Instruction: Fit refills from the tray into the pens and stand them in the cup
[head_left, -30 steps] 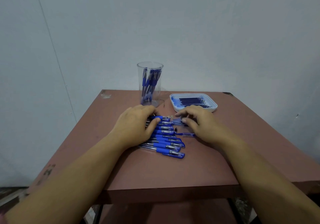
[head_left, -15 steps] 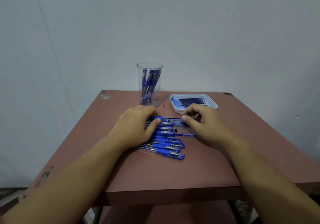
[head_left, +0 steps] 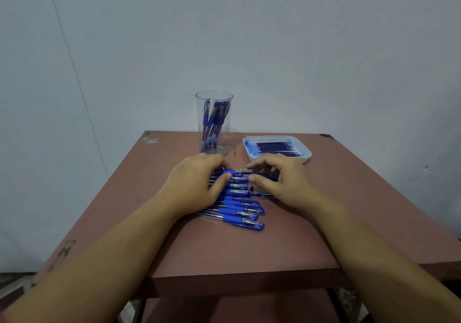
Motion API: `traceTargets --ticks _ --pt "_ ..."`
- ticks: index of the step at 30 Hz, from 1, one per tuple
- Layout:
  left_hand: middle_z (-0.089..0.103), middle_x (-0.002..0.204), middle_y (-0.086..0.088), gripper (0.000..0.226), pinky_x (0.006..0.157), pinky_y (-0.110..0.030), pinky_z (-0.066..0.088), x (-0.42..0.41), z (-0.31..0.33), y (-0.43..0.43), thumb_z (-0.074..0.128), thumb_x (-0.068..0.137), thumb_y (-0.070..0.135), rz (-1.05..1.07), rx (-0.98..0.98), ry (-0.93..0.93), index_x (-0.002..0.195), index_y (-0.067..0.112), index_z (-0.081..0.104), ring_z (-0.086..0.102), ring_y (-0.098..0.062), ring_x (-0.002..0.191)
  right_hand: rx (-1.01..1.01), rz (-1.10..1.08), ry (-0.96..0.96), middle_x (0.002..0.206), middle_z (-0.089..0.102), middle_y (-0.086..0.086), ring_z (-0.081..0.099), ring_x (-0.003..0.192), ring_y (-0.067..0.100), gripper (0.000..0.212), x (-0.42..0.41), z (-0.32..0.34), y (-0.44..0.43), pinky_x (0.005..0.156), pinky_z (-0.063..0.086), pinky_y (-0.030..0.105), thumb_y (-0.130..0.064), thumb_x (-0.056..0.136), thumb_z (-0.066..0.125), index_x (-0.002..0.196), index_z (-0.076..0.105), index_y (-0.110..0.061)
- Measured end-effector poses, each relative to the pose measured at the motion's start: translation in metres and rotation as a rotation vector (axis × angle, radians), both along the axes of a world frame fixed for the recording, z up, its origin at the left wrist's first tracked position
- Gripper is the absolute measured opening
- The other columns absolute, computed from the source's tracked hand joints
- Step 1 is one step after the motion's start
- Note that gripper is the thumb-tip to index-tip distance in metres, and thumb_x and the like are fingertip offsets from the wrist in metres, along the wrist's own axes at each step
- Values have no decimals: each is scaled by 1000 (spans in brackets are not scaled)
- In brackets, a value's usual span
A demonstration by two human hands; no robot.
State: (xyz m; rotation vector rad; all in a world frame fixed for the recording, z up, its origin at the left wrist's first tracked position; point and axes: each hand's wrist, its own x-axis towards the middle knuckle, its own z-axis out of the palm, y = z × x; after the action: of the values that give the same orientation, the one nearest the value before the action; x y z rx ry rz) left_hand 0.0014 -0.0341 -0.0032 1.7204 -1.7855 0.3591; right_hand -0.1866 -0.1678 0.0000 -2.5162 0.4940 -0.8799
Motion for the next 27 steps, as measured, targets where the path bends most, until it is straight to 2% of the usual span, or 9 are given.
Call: traceTargets --ticks 3,5,8,11,15,19,23,27 --pt "61 86 14 20 71 -28 42 0 0 0 53 90 40 5 5 0 99 26 64 50 -6 77 -39 16 28 87 65 -26 57 90 -3 16 4 -1 0 73 39 8 -26 86 73 99 72 -34" --pt "59 85 15 15 71 -26 40 0 0 0 57 92 36 11 8 -11 101 25 64 49 -5 77 -39 -1 34 86 64 -25 57 89 -2 15 3 -1 -1 73 40 11 -25 86 72 96 71 -36" --pt "54 84 18 13 71 -24 37 1 0 1 60 92 33 17 9 -13 102 26 65 47 -3 76 -51 -22 2 85 64 -23 58 86 1 26 -2 -2 -4 73 43 19 -23 85 72 87 62 -46" --pt "54 83 18 16 70 -25 37 1 0 1 58 91 36 9 3 -21 101 25 64 47 -4 75 -60 -5 -5 87 63 -24 57 86 2 17 -1 -2 -2 74 46 22 -28 84 74 94 67 -39" --pt "54 83 17 17 71 -26 37 0 -1 1 57 91 37 8 3 -19 100 25 65 47 -4 75 -104 11 32 86 61 -25 55 88 -3 15 5 -3 0 74 39 13 -29 86 72 101 72 -33" --pt "54 83 18 23 71 -26 38 0 0 1 51 88 41 16 1 -7 99 25 65 48 -4 76 -148 -20 37 84 61 -26 54 86 -2 12 2 -2 -3 73 41 17 -28 86 71 98 72 -32" --pt "56 84 17 19 71 -26 39 0 0 1 55 89 38 4 -7 -4 99 25 65 48 -5 76 -192 -28 12 83 61 -26 54 85 1 16 1 0 -1 73 41 17 -28 84 74 100 72 -33" --pt "55 83 17 18 71 -26 38 0 -1 1 55 89 38 5 -6 -12 98 25 64 48 -5 76 -188 -10 25 82 61 -24 53 86 -2 18 5 0 2 73 37 8 -26 85 73 102 73 -33"
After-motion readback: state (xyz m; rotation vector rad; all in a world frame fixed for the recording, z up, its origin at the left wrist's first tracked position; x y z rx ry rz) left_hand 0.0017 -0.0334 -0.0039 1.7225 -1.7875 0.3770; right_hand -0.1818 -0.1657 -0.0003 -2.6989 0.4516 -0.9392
